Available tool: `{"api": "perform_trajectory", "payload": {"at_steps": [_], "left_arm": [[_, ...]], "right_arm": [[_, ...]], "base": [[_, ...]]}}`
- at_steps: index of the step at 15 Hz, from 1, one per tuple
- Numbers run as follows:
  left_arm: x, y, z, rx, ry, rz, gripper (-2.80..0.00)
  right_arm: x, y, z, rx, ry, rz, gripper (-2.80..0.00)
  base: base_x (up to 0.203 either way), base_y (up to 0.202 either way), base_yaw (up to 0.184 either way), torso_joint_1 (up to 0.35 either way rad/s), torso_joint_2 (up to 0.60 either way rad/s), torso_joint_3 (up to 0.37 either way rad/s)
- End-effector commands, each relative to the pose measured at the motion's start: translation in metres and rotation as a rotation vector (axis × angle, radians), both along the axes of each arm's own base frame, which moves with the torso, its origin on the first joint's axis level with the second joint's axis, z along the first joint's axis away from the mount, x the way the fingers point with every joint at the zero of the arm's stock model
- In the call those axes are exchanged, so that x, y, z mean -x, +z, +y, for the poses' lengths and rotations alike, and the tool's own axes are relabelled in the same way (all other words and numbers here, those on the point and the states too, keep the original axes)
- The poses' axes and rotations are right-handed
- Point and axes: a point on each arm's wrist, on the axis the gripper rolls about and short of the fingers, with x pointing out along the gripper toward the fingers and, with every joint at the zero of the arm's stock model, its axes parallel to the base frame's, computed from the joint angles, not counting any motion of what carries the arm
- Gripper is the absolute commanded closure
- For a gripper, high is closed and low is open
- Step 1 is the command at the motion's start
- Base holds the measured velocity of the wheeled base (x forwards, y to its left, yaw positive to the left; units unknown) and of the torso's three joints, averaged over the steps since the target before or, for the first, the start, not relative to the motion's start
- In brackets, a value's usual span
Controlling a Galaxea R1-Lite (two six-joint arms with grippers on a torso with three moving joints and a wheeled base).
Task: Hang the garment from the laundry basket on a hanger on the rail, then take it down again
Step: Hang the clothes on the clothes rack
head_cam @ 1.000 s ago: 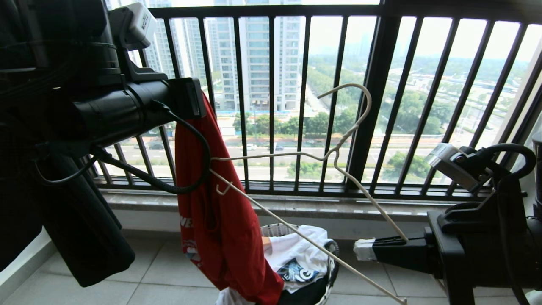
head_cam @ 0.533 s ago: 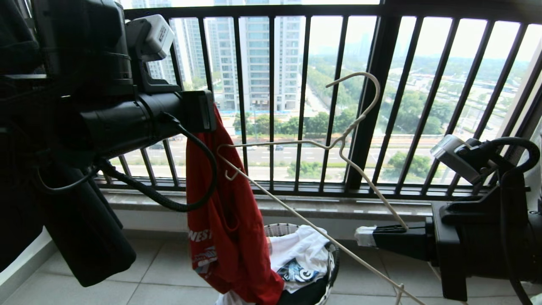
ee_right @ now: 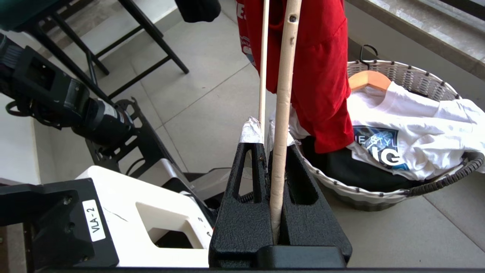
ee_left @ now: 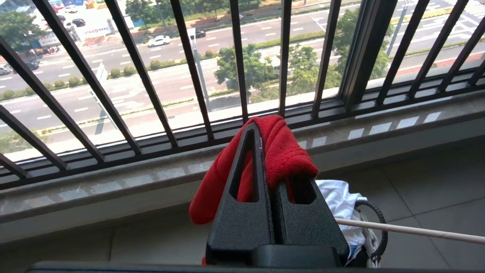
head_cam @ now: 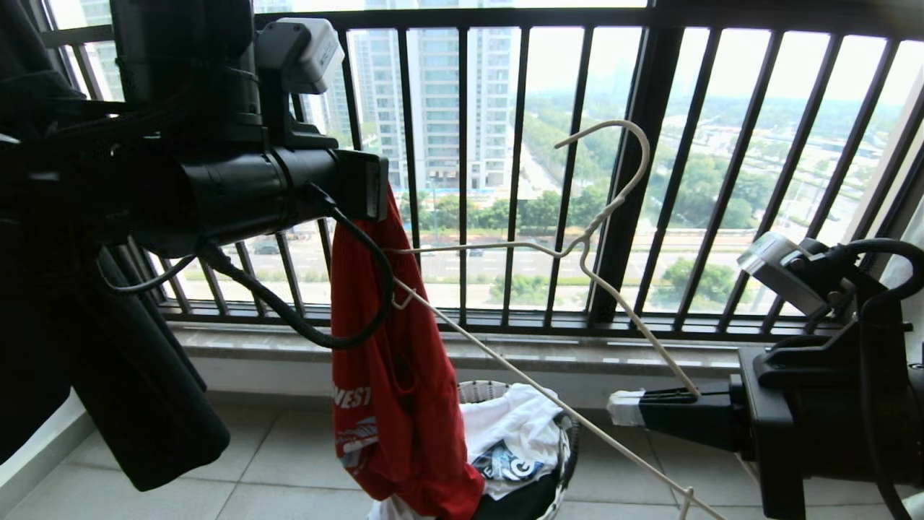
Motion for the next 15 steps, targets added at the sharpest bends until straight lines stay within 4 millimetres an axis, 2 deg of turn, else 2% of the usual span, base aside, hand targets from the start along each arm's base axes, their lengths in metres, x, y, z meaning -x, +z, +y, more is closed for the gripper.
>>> {"api": "perform_trajectory", "payload": {"at_steps": [1, 7, 10, 15], "left_arm": [[0.0, 0.0, -0.006, -0.032, -0.016, 0.025, 0.0], [0.018, 0.006, -0.024, -0.07, -0.106, 0.055, 0.0], [0.014, 0.005, -0.035, -0.081, -0.116, 0.062, 0.0], [0.039, 0.006, -0.047, -0.091, -0.101, 0.094, 0.0]], "right_arm": [[0.001, 0.001, 0.0, -0.008, 0.013, 0.0, 0.0], [0.003, 0.004, -0.002, -0.02, 0.013, -0.014, 0.0], [0.003, 0.004, -0.002, -0.019, 0.01, -0.015, 0.0], [-0.006, 0.004, -0.006, -0.002, -0.057, -0.021, 0.0]], "base": [[0.0, 0.0, 0.0, 0.0, 0.0, 0.0], [0.0, 0.0, 0.0, 0.0, 0.0, 0.0], [0.0, 0.0, 0.0, 0.0, 0.0, 0.0], [0.0, 0.0, 0.0, 0.0, 0.0, 0.0]]}}
